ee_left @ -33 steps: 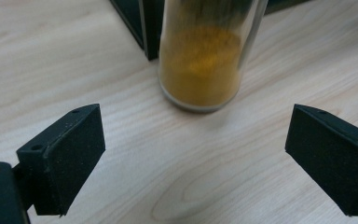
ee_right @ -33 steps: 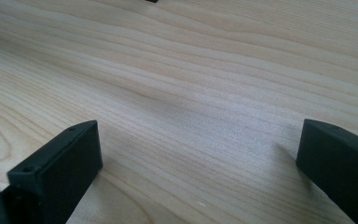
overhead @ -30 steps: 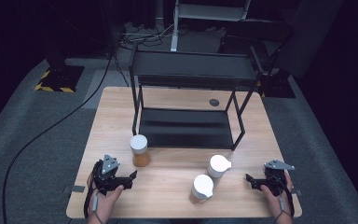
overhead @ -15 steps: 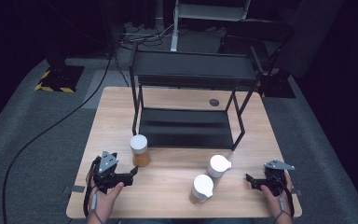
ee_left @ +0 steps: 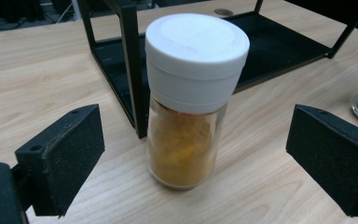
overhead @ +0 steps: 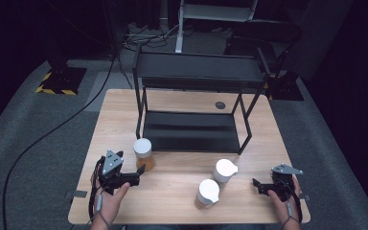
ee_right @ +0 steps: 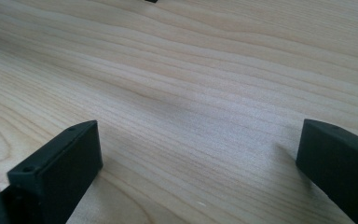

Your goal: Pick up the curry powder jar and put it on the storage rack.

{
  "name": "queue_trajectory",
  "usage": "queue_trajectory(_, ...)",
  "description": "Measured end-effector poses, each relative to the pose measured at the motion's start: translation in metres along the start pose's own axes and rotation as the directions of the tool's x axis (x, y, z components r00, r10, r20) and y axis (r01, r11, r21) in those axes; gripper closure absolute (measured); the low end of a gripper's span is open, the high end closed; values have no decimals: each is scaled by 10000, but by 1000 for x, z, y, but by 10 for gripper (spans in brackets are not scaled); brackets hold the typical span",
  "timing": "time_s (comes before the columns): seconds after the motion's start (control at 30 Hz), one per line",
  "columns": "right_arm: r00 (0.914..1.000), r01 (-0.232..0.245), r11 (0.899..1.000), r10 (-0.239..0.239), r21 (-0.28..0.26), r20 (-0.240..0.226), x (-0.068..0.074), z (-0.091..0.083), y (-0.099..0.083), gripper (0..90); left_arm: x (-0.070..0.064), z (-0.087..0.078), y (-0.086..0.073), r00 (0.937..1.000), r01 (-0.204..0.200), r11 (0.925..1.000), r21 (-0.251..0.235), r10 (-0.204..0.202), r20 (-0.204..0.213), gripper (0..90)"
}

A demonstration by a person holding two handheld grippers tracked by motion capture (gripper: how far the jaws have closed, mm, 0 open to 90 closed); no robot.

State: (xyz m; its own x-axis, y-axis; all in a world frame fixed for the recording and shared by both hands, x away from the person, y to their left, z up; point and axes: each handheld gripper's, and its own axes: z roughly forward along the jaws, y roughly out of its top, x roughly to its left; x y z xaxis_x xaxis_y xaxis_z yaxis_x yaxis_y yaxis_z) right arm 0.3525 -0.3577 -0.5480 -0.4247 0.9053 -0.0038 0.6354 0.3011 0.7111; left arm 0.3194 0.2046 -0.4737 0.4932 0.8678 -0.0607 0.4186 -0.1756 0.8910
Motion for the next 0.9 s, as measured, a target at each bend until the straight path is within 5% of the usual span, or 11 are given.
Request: queue_trajectory(0.9,10000,-20,10000,20,2,15,0,0,0,0,1,23,19,9998,-10,9989,-461,19,182,40)
